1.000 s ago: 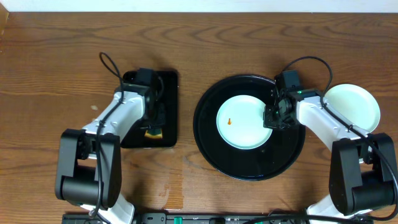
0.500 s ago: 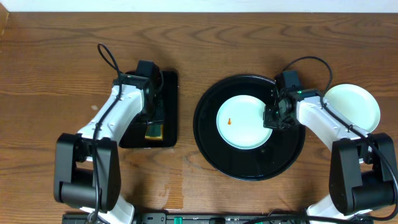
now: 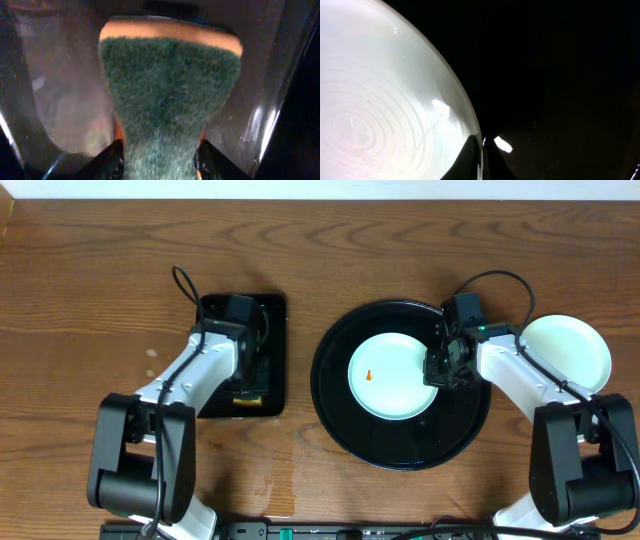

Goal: Clean dirty plates on tray and stack at the side
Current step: 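Scrub the orange sauce spot on the mint plate with the sponge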

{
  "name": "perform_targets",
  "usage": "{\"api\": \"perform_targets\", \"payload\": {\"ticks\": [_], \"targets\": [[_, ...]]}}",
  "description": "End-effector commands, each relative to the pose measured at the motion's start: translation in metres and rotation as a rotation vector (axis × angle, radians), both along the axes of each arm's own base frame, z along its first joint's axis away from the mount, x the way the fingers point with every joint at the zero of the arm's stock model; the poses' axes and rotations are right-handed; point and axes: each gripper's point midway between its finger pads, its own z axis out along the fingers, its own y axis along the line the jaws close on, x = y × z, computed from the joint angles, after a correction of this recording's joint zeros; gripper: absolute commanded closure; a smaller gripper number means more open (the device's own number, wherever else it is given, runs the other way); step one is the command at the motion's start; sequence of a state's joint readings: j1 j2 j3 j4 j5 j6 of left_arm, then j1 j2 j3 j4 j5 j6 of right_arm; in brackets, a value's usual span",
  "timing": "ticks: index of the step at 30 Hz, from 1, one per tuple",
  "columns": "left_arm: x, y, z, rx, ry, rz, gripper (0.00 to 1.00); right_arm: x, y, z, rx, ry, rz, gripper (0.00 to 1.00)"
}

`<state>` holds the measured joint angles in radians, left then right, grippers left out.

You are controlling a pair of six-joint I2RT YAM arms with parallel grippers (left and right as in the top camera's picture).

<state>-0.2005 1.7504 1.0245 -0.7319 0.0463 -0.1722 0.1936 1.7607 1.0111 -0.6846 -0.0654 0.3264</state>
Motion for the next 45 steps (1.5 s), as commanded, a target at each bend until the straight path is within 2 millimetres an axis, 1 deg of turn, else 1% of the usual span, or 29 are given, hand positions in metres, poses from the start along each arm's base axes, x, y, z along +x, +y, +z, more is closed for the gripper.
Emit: {"api": "perform_targets", "payload": {"ticks": [1, 3, 7, 11, 13, 17, 18, 20, 21, 23, 25, 26, 30, 35, 37, 40, 43, 45], "targets": [[-0.003, 0.002, -0.009, 0.011, 0.002, -0.027, 0.66, -0.009, -0.012, -0.015, -0.045, 0.044, -0.032, 0.99], [0.0, 0.001, -0.009, 0.008, -0.012, -0.027, 0.78, -0.009, -0.012, -0.015, -0.045, 0.044, -0.032, 0.99], [0.006, 0.0, -0.009, 0.003, -0.037, -0.027, 0.92, -0.008, -0.012, -0.015, -0.045, 0.042, -0.032, 0.99], [0.005, 0.0, -0.007, 0.004, -0.033, -0.027, 0.93, -0.008, -0.012, -0.015, -0.045, 0.043, -0.032, 0.99], [0.006, 0.0, -0.001, 0.004, -0.029, -0.026, 0.92, -0.008, -0.012, -0.015, -0.045, 0.043, -0.032, 0.99], [0.019, -0.005, 0.033, -0.016, -0.049, -0.019, 0.93, -0.009, -0.012, -0.015, -0.045, 0.043, -0.031, 0.99], [0.028, -0.012, 0.055, -0.047, -0.081, -0.014, 0.93, -0.008, -0.012, -0.015, -0.045, 0.043, -0.031, 0.99], [0.037, -0.019, 0.077, -0.087, -0.118, 0.006, 0.93, -0.008, -0.012, -0.015, -0.045, 0.043, -0.031, 0.99], [0.04, -0.023, 0.084, -0.111, -0.131, 0.005, 0.92, -0.008, -0.012, -0.015, -0.045, 0.043, -0.031, 0.99], [0.047, -0.035, 0.099, -0.165, -0.16, 0.009, 0.92, -0.008, -0.012, -0.015, -0.045, 0.043, -0.027, 0.99], [0.05, -0.049, 0.109, -0.218, -0.173, 0.013, 0.93, -0.008, -0.012, -0.015, -0.047, 0.041, -0.005, 0.99], [0.051, -0.059, 0.113, -0.252, -0.177, 0.011, 0.93, -0.008, -0.012, -0.015, -0.048, 0.039, 0.006, 0.99], [0.053, -0.097, 0.121, -0.343, -0.2, -0.009, 0.92, -0.007, -0.011, -0.015, -0.05, 0.033, 0.028, 0.99], [0.053, -0.149, 0.126, -0.399, -0.25, -0.076, 0.93, -0.001, -0.01, -0.017, -0.044, 0.0, 0.029, 0.99], [0.051, -0.167, 0.125, -0.417, -0.259, -0.098, 0.92, -0.001, -0.01, -0.019, -0.043, -0.006, 0.028, 0.99], [0.048, -0.194, 0.117, -0.439, -0.261, -0.129, 0.93, -0.004, -0.01, -0.021, -0.043, 0.002, 0.02, 0.99], [0.044, -0.215, 0.101, -0.447, -0.239, -0.145, 0.93, -0.005, -0.011, -0.021, -0.044, 0.008, 0.021, 0.99], [0.037, -0.229, 0.083, -0.443, -0.199, -0.147, 0.92, -0.006, -0.011, -0.021, -0.045, 0.011, 0.021, 0.99]]}}
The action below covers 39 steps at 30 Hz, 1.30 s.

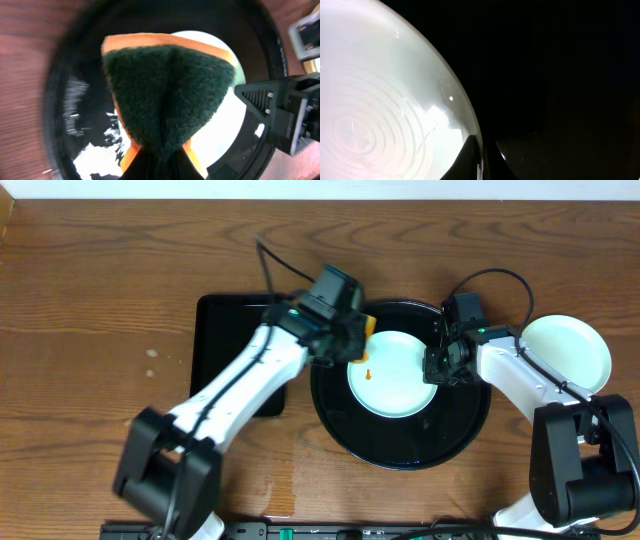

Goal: Clean dirty plates on tray and stack at the side
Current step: 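Scrub the orange sauce spot on the mint plate with the sponge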

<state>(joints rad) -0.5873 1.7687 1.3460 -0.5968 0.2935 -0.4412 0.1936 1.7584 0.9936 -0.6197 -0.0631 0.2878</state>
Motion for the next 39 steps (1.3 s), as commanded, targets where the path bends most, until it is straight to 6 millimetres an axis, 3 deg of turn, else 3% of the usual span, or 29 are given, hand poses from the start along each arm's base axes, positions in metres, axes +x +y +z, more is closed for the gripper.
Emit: {"api": "perform_targets", "payload": {"ticks": [1, 8, 14, 16, 17, 19, 25, 33, 39], "targets": [[-0.008, -0.02, -0.024, -0.002, 0.075, 0.017, 0.93, -0.015, -0.012, -0.02, -0.047, 0.064, -0.018, 0.99], [-0.027, -0.069, -0.055, -0.087, 0.164, -0.03, 0.93, -0.016, -0.012, -0.02, -0.047, 0.064, -0.018, 0.99], [-0.034, -0.071, -0.096, -0.032, 0.228, -0.032, 0.93, -0.018, -0.012, -0.02, -0.049, 0.072, -0.017, 0.99], [-0.035, -0.065, -0.108, 0.0, 0.24, -0.025, 0.93, -0.018, -0.013, -0.02, -0.049, 0.073, -0.018, 0.99], [-0.034, -0.051, -0.121, 0.076, 0.238, -0.008, 0.93, -0.018, -0.013, -0.02, -0.05, 0.076, -0.018, 0.99], [-0.03, -0.03, -0.13, 0.191, 0.199, 0.007, 0.93, -0.02, -0.013, -0.02, -0.051, 0.082, -0.018, 0.99], [-0.016, 0.011, -0.135, 0.383, 0.122, 0.07, 0.93, -0.023, -0.014, -0.021, -0.054, 0.093, -0.017, 0.99], [0.009, 0.052, -0.126, 0.62, -0.043, 0.075, 0.93, -0.027, -0.015, -0.021, -0.058, 0.113, -0.017, 0.99], [0.022, 0.061, -0.096, 0.686, -0.072, 0.183, 0.93, -0.029, -0.015, -0.021, -0.059, 0.119, -0.017, 0.99]]}}
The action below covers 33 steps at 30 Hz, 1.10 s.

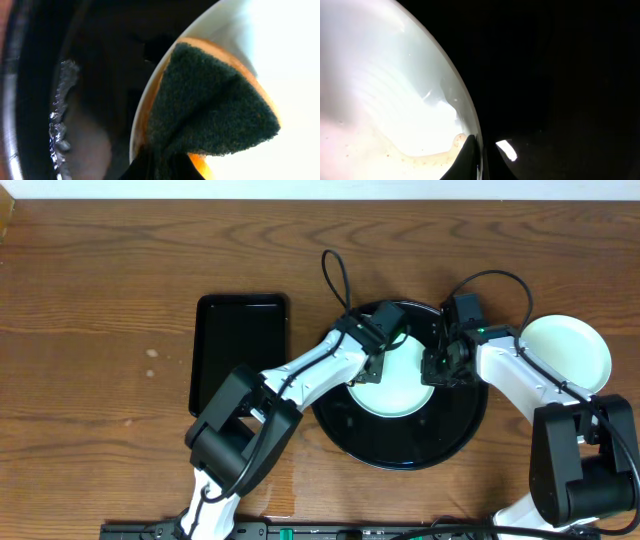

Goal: Clean dirty plates on tray and stack at the side
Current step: 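Scrub the orange sauce spot on the mint plate with the sponge, then return the sponge to the small black tray with the left gripper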

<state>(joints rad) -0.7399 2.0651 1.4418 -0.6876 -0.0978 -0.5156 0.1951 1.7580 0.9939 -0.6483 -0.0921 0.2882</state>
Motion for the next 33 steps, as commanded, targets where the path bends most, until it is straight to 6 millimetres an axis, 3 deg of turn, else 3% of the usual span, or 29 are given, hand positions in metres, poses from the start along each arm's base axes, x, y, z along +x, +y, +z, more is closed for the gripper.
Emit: {"api": "perform_targets", "payload": {"ticks": [1, 7, 13, 20, 24, 26, 28, 33], "targets": [[0.031, 0.053, 0.012, 0.237, -0.119, 0.115, 0.93, -0.022, -0.019, -0.02, -0.083, 0.089, -0.02, 0.99], [0.052, 0.042, 0.061, 0.188, -0.205, 0.141, 0.92, -0.024, -0.02, -0.021, -0.089, 0.097, -0.02, 0.99], [0.051, 0.046, 0.091, 0.159, -0.233, 0.154, 0.92, -0.024, -0.025, -0.02, -0.115, 0.094, -0.023, 0.99], [0.033, 0.108, 0.138, 0.097, -0.152, 0.336, 0.92, -0.014, -0.027, -0.006, -0.137, 0.064, 0.033, 0.99], [0.026, 0.166, 0.16, 0.086, -0.112, 0.458, 0.92, -0.007, -0.025, 0.009, -0.137, 0.032, 0.061, 0.99], [0.022, 0.196, 0.159, 0.078, -0.061, 0.503, 0.92, -0.005, -0.025, 0.015, -0.136, 0.013, 0.068, 0.99], [0.017, 0.211, 0.149, 0.048, 0.002, 0.519, 0.92, -0.004, -0.025, 0.02, -0.133, -0.001, 0.066, 0.99], [0.006, 0.234, 0.098, -0.025, 0.118, 0.504, 0.92, -0.002, -0.024, 0.026, -0.131, -0.025, 0.08, 0.99]]}}
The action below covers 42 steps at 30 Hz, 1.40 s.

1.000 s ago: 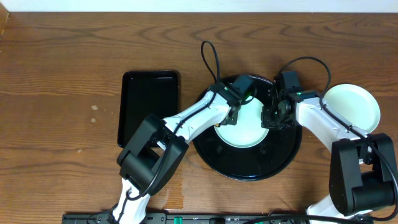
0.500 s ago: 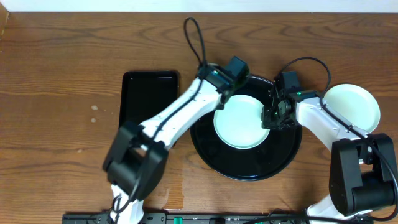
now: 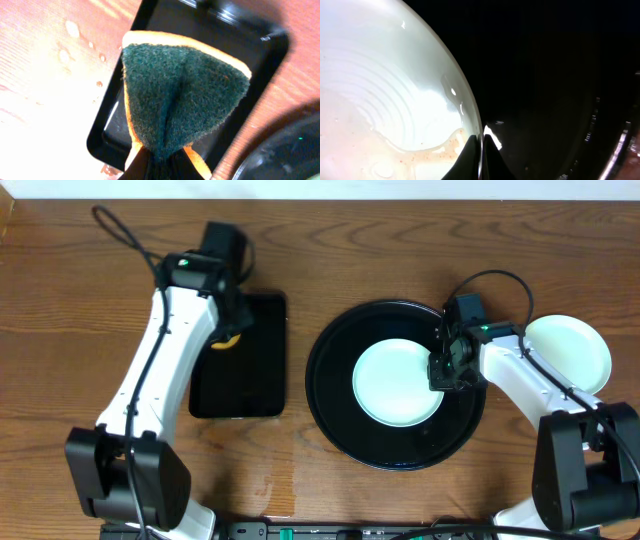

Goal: Clean dirty plates on tray and stack at the side
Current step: 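Return the sponge to the small black tray with the left gripper, then drag the mint plate right toward the tray edge with the right gripper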

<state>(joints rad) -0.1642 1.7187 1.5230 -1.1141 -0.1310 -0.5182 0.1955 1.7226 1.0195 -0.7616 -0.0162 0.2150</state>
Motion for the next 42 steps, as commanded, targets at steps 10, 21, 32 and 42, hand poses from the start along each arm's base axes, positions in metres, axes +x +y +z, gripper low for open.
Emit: {"api": "perform_targets", "payload": {"ticks": [10, 21, 32, 42], "targets": [[-0.039, -0.004, -0.103, -0.154, 0.148, -0.127, 0.89, 0.008, -0.001, 0.013, 0.002, -0.05, 0.078, 0.99], [-0.051, -0.003, -0.119, -0.153, 0.17, -0.124, 0.2, 0.011, -0.004, 0.003, 0.137, -0.066, -0.019, 0.78], [-0.051, -0.003, -0.119, -0.153, 0.169, -0.125, 0.18, 0.0, 0.005, -0.017, 0.282, -0.07, -0.057, 0.81], [-0.051, -0.003, -0.119, -0.153, 0.169, -0.125, 0.18, 0.017, -0.002, 0.004, 0.24, -0.12, -0.078, 0.99]]}}
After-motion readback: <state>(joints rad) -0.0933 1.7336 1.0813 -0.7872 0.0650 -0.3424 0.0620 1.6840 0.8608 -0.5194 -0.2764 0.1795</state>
